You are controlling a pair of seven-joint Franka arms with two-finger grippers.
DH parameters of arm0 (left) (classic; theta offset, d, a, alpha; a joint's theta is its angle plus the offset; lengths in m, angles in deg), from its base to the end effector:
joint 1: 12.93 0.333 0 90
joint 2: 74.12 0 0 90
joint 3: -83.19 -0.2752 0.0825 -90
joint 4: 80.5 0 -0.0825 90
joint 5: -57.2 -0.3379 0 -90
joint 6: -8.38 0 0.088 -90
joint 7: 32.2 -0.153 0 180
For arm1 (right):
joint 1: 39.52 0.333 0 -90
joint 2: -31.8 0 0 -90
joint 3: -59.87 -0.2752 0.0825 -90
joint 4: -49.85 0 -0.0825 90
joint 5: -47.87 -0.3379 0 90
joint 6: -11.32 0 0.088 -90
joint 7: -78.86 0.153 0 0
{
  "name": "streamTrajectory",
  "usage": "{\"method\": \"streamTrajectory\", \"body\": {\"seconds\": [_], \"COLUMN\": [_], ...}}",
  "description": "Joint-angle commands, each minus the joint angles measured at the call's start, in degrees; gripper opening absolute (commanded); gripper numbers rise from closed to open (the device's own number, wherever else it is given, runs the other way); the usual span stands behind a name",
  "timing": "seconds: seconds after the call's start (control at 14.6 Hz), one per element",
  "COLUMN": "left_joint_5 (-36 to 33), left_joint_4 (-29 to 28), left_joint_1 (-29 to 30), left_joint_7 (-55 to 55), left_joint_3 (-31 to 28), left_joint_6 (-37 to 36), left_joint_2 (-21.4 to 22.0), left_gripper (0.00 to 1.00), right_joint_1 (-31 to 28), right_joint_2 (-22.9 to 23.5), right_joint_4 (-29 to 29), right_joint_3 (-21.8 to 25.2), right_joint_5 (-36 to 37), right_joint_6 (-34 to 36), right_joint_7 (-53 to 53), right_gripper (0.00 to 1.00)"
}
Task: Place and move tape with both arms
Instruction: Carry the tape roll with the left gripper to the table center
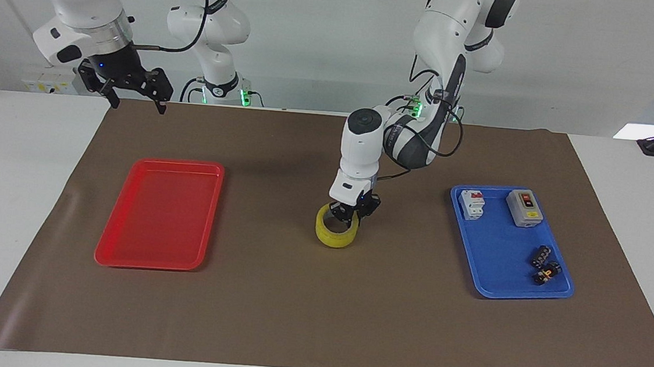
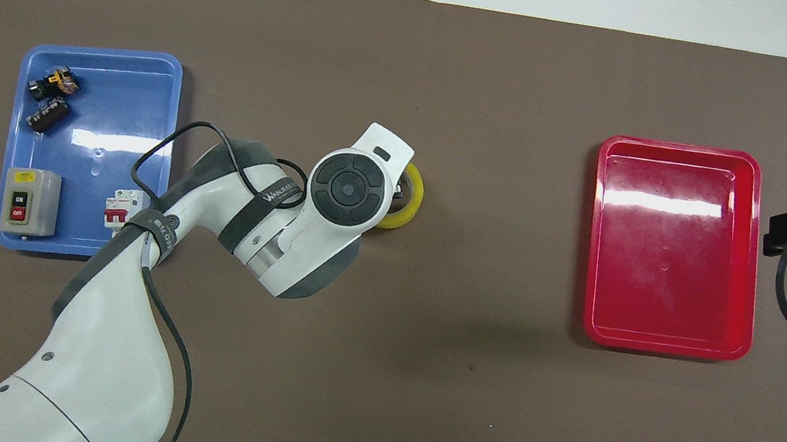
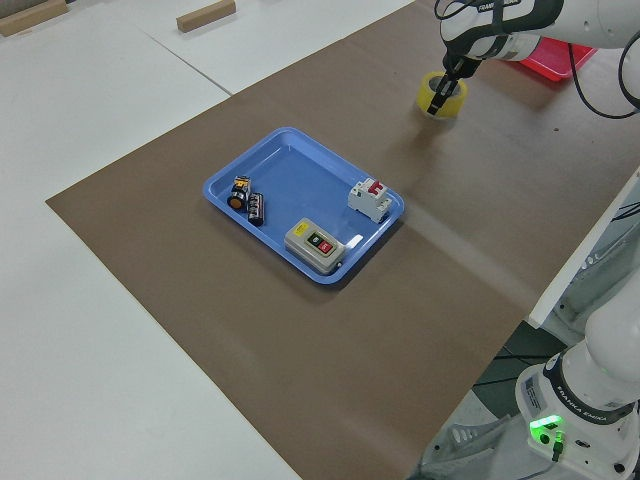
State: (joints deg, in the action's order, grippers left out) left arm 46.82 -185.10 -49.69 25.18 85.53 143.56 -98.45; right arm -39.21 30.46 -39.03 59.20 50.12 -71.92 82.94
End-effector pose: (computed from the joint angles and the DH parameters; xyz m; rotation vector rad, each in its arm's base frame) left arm 0.4775 -0.3762 0.2598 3.1121 0.3153 0.2525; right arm 0.4864 0.0020 0.5479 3.0956 -0.0887 -0.1135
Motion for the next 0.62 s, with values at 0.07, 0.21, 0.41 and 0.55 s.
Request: {"method": "streamTrajectory", "body": {"seconds": [0.07, 0.21, 0.41, 0.55], "left_joint_5": [-2.01, -2.01, -1.92, -1.92], "left_joint_4": [-1.21, -1.13, -1.13, -1.13], "left_joint_1": [-1.91, -1.92, -1.22, 0.97], "left_joint_7": [0.98, 0.89, 0.8, 0.02], "left_joint_3": [-0.67, -0.67, -0.75, -0.93], "left_joint_6": [4.12, 3.51, 2.38, -1.66], "left_joint_2": [-0.45, -0.36, 1.3, 3.93], "left_gripper": [0.97, 1.0, 1.0, 1.0], "right_joint_1": [-0.84, -0.84, -0.84, -0.84], "right_joint_2": [0.2, 0.2, 0.2, 0.11], "right_joint_4": [0.2, 0.2, 0.2, 0.12], "right_joint_3": [-0.29, -0.21, -0.21, -0.29], "right_joint_5": [-1.28, -1.28, -1.28, -1.28], "right_joint_6": [-0.6, -0.6, -0.6, -0.6], "right_joint_7": [-0.56, -0.56, -0.39, -0.21], "right_gripper": [1.0, 1.0, 1.0, 1.0]}}
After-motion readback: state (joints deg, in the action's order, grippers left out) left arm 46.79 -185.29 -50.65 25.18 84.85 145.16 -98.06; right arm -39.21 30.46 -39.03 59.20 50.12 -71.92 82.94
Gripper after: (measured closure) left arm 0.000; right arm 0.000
